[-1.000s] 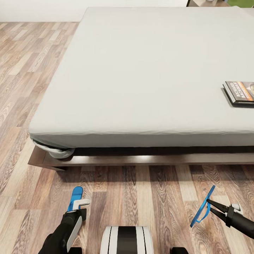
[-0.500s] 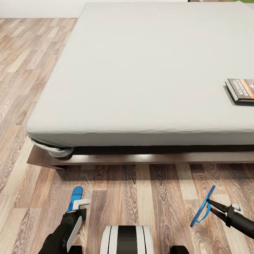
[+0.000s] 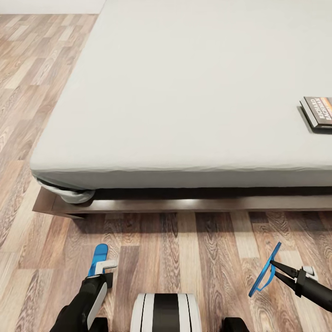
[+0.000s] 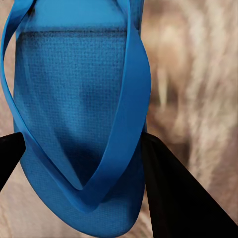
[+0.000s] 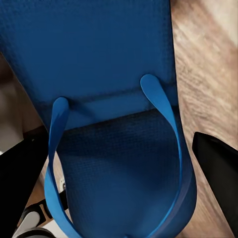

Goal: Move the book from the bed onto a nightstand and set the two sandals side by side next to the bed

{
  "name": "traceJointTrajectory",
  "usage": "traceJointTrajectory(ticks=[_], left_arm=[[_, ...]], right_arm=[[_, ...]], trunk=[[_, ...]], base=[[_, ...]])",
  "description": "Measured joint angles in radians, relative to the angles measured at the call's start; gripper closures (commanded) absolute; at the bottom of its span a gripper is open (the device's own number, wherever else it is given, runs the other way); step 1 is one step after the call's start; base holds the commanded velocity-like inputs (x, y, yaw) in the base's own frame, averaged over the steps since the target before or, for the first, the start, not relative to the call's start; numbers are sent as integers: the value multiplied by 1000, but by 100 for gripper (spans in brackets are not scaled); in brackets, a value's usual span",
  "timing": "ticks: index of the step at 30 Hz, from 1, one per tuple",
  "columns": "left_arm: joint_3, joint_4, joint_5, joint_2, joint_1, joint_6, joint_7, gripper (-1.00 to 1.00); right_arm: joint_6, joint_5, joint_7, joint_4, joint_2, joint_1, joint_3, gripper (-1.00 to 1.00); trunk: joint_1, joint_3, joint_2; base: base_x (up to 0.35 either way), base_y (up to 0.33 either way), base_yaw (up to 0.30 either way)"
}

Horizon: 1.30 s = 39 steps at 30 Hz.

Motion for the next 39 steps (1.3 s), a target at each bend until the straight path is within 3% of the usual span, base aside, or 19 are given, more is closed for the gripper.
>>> traceJointTrajectory(ticks=[12,14,39], left_arm=[[0,0,1,0,0,0,0,100],[1,-3,-21,0,0,3,2,100],[1,-3,-19,0,-1,2,1,100]], right_arm=[[0,1,0,0,0,0,0,100],[0,1,0,0,0,0,-1,100],[0,0,0,0,0,0,-1,100]], trunk=[[1,-8,0],[1,-15,-1],[1,-15,-1]], base=[[0,0,0],[0,0,0],[0,0,0]])
